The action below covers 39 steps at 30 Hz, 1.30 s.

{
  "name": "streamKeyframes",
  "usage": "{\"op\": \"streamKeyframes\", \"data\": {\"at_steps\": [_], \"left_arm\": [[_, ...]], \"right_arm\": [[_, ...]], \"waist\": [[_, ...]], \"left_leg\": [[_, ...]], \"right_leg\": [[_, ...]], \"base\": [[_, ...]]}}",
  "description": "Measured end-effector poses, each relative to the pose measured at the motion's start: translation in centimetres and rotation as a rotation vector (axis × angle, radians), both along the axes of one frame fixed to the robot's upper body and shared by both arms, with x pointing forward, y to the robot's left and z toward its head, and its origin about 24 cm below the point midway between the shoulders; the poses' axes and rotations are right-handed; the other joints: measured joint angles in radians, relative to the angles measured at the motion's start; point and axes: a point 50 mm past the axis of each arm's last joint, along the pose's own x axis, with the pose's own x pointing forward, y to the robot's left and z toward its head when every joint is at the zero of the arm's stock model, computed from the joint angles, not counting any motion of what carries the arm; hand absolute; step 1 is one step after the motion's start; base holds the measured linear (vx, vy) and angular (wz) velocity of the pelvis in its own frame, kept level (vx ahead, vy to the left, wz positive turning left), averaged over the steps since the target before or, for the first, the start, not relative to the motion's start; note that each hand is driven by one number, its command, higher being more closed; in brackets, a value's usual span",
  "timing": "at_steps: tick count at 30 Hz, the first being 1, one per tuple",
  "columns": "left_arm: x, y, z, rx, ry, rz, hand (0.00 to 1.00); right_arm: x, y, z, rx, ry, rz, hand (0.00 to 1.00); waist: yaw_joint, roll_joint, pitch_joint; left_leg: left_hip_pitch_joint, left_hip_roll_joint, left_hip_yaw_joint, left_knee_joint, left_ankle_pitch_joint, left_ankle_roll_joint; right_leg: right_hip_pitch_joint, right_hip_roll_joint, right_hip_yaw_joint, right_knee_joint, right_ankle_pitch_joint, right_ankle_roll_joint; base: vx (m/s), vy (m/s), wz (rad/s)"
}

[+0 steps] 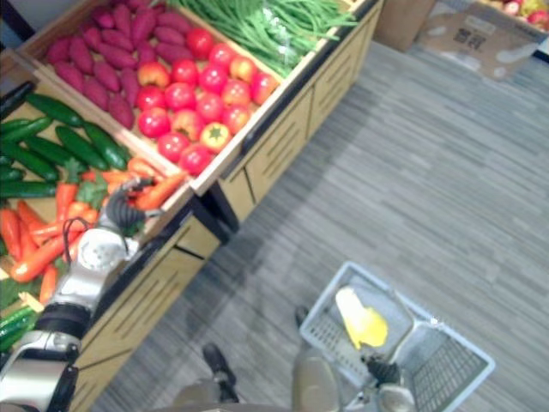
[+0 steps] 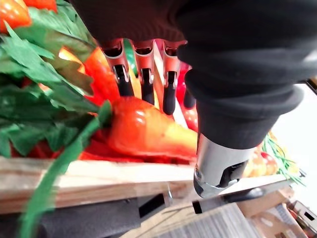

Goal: Pick vegetable in the basket

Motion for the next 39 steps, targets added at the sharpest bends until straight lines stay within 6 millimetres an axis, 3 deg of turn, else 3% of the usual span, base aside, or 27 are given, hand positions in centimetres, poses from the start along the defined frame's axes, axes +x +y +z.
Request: {"op": "streamKeyframes", "data": {"at_steps": [4, 17, 18, 23, 31, 39], "left_arm": [[0.2, -0.3, 0.1, 0.004, 0.006, -0.02, 1.0], [0.5, -0.6, -0.3, 0.015, 0.031, -0.034, 1.0], [0.5, -0.6, -0.3, 0.015, 0.032, -0.034, 0.0], [0.5, -0.6, -0.2, 0.015, 0.026, -0.032, 0.0], [0.1, -2.4, 3.4, 0.047, -0.174, -0.068, 0.0], [-0.6, -2.6, 3.8, 0.308, -0.193, -0.074, 0.0]], "right_arm": [[0.3, 0.2, 0.0, 0.003, -0.004, 0.014, 1.0], [0.2, 0.3, -0.1, 0.005, 0.002, 0.014, 1.0], [0.2, 0.3, -0.1, 0.006, 0.003, 0.015, 1.0], [0.2, 0.3, -0.1, 0.006, 0.004, 0.014, 1.0], [0.2, 0.3, -0.1, 0.003, 0.002, 0.01, 1.0], [0.1, 0.2, -0.1, -0.002, -0.002, 0.007, 1.0]], "waist": [[-0.02, -0.004, 0.002], [-0.022, -0.003, 0.003], [-0.022, -0.003, 0.003], [-0.022, -0.003, 0.003], [-0.018, -0.003, 0.003], [-0.013, -0.003, 0.002]], "left_leg": [[-0.001, 0.001, 0.002, 0.001, 0.001, 0.0], [0.016, 0.0, 0.009, 0.005, 0.001, -0.001], [0.02, 0.0, 0.009, 0.005, 0.001, -0.001], [0.022, 0.0, 0.005, 0.001, 0.001, -0.001], [0.019, 0.003, -0.02, 0.001, 0.004, 0.0], [0.006, 0.003, -0.052, -0.001, 0.019, 0.004]], "right_leg": [[-0.001, 0.001, 0.001, -0.001, 0.001, 0.0], [0.01, 0.001, -0.007, 0.0, 0.003, -0.002], [0.015, 0.0, -0.008, 0.0, 0.003, -0.003], [0.018, -0.001, -0.009, -0.002, 0.002, -0.003], [0.03, -0.002, -0.023, -0.002, 0.002, -0.003], [0.035, -0.007, -0.047, 0.001, 0.002, -0.003]], "base": [[0.01, -0.004, -0.01], [0.02, -0.006, -0.02], [0.0, 0.0, 0.0], [0.0, 0.0, 0.0], [0.03, -0.014, 0.07], [0.0, -0.009, 0.11]]}}
